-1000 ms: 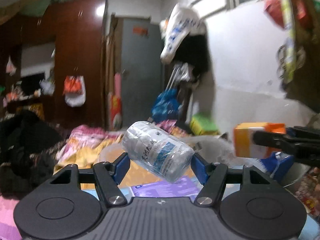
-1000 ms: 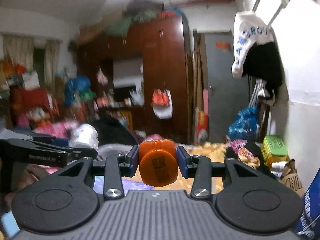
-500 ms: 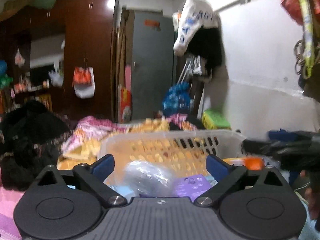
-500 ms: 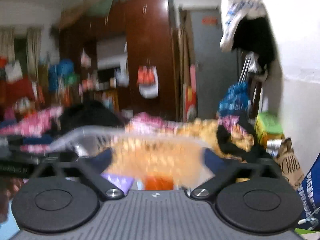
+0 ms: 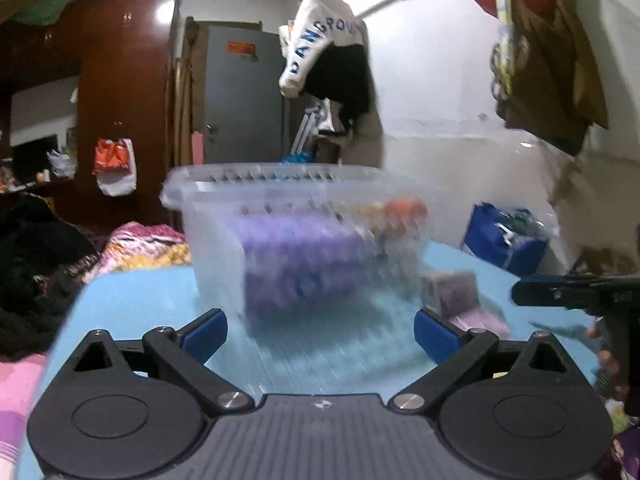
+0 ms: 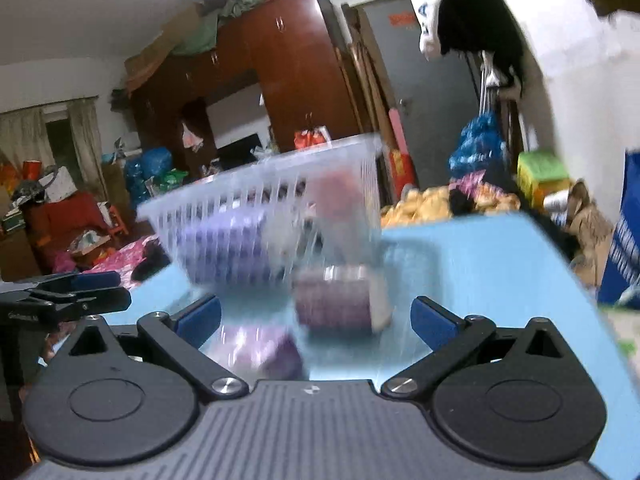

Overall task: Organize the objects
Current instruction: 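Lift both bottles and release them into the basket with both grippers, then grasp the white medicine carton between both grippers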

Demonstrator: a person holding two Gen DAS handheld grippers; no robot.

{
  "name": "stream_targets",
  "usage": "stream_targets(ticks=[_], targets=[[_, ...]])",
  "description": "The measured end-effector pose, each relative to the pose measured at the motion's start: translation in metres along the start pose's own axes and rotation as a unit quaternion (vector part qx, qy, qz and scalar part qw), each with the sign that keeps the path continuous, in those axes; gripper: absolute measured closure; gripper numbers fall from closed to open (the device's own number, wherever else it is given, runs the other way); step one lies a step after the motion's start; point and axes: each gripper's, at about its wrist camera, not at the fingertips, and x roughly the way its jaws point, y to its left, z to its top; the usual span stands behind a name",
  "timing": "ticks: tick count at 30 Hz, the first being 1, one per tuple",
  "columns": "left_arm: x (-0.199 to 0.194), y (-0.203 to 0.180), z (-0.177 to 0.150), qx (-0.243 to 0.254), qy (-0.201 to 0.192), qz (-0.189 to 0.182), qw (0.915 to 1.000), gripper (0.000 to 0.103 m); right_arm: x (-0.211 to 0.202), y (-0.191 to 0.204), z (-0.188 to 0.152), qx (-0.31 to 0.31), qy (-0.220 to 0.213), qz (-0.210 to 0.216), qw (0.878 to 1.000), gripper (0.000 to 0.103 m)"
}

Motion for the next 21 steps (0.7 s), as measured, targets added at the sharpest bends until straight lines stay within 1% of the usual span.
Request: stream_targets(ticks=[2, 5, 7, 9, 10, 12, 14, 18, 20, 21], targets=[[-0.002, -0.002, -0.007, -0.002, 0.004, -0.014, 0.9999, 0.002, 0.006, -0.001, -0.003, -0.002, 0.011, 0.003, 1.0, 0.0], [-0.004, -0.003, -0.014, -0.003, 0.008, -0.018, 0.9998, 0.002, 0.009, 0.0, -0.001, 0.005, 0.013, 0.012, 1.0, 0.0], [-0.006, -0.004, -0.016, -0.002, 0.008, -0.021, 0.9997, 0.002, 0.003, 0.0, -0.002, 0.008, 0.005, 0.011, 1.0, 0.0], [-0.009, -0.008, -0.021, 0.002, 0.005, -0.024, 0.9997, 0.002, -0.01, 0.006, -0.006, 0.001, -0.015, 0.006, 1.0, 0.0], [-0.013, -0.01, -0.023, 0.003, 0.001, -0.023, 0.9997, 0.002, -0.018, 0.012, -0.011, -0.008, -0.024, 0.007, 1.0, 0.0], [-0.023, -0.013, -0.029, 0.012, -0.012, -0.024, 0.9996, 0.002, -0.034, 0.022, -0.018, -0.039, -0.035, 0.025, 0.998, 0.0], [-0.035, -0.017, -0.037, 0.024, -0.028, -0.029, 0.9989, 0.002, -0.047, 0.031, -0.027, -0.069, -0.037, 0.043, 0.996, 0.0], [-0.053, -0.024, -0.056, 0.047, -0.048, -0.045, 0.9967, 0.002, -0.056, 0.04, -0.046, -0.097, -0.027, 0.083, 0.991, 0.0], [-0.059, -0.03, -0.065, 0.058, -0.058, -0.049, 0.9954, 0.002, -0.052, 0.048, -0.054, -0.121, -0.034, 0.09, 0.988, 0.002], [-0.06, -0.032, -0.068, 0.064, -0.061, -0.053, 0.9946, 0.003, -0.051, 0.052, -0.058, -0.131, -0.036, 0.086, 0.987, 0.006]])
